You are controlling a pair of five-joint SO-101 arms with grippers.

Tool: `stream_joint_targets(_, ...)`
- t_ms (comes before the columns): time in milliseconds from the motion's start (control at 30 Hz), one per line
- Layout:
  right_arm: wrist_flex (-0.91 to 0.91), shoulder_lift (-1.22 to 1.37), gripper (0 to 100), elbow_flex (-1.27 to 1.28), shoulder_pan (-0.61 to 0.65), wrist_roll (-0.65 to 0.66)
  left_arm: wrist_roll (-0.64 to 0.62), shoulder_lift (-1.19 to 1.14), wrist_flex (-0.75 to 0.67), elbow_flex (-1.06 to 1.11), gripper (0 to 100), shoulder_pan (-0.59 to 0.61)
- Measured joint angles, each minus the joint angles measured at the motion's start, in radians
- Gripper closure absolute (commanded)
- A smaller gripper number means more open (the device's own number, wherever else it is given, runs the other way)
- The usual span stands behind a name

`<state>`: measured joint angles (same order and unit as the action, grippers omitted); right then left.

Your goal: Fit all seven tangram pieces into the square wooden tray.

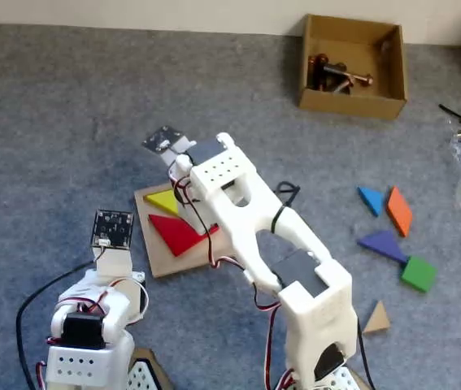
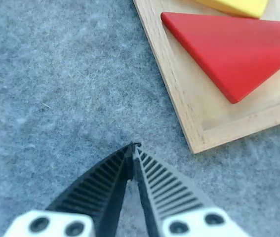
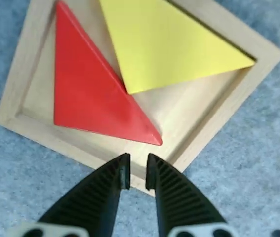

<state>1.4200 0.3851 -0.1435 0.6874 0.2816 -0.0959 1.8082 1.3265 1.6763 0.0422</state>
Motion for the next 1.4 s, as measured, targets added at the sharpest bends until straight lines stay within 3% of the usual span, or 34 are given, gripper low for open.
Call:
stream_joint_targets(133,-0.074,0.009,99.4,0.089,-0.005,0.000,0.000,0.000,0.000,0.000,99,0.000)
stream_joint_targets(567,-0.118,0.008,99.3,0.207,-0.041,-0.035,0.000,0.000,0.000,0.000,99,0.000)
stream_joint_targets(967,-0.103,0.008,99.3,0.207,-0.292,-0.044,0.000,0.000,0.000,0.000,99,0.000)
stream_joint_targets(1400,-0.124,0.008,99.3,0.207,-0.451,0.015,0.000,0.000,0.000,0.000,99,0.000)
